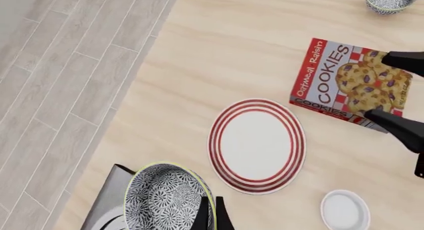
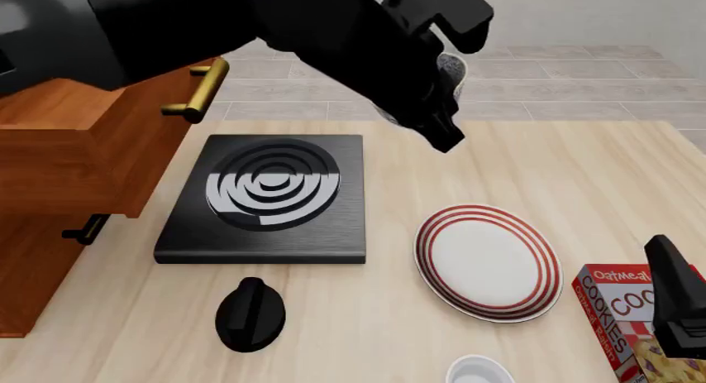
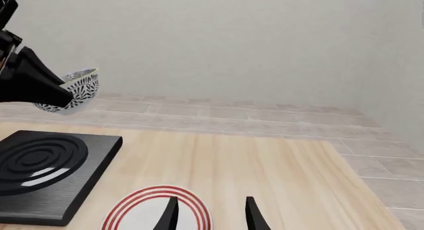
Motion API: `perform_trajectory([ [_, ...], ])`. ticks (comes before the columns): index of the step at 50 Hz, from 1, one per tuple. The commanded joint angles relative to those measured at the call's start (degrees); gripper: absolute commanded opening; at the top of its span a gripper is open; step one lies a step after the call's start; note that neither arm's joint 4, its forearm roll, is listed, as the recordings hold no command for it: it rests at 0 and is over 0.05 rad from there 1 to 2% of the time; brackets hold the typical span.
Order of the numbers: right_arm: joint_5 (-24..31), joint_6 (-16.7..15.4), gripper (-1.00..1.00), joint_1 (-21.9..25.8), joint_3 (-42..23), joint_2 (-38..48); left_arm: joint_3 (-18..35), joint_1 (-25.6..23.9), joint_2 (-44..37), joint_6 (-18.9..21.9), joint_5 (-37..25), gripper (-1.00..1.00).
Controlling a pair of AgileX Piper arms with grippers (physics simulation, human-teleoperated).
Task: Pick the akita bowl in the top layer of the wooden cabinet and place it on the plate.
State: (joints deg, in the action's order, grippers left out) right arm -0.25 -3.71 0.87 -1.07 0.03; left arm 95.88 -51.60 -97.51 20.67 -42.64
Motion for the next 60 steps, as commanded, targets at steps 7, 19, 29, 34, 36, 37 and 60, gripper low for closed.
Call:
perform_trajectory([
  [7,-0.2,-0.3,1.00,0.1,0.0,0.0,0.2,-2.2,-2.3,-1.9,2.5,-1.00],
  [19,-0.2,-0.4,1.00,0.1,0.0,0.0,1.0,-2.8,-5.4,-2.5,3.9,-1.00],
  [29,-0.2,-0.4,1.00,0.1,0.0,0.0,1.3,-2.4,-7.5,-2.1,5.4,-1.00],
  [34,-0.2,-0.3,1.00,0.1,0.1,0.0,1.8,-2.3,-8.5,-2.4,5.8,-1.00],
  [36,-0.2,-0.3,1.00,0.1,0.1,0.0,2.6,-2.7,-8.9,-2.9,5.5,-1.00],
  [37,-0.2,-0.3,1.00,0.1,0.1,0.0,3.1,-2.6,-9.1,-3.2,5.4,-1.00],
  [60,-0.3,-0.3,1.00,0.1,0.1,0.0,7.3,-4.5,-14.5,-5.7,6.0,-1.00],
])
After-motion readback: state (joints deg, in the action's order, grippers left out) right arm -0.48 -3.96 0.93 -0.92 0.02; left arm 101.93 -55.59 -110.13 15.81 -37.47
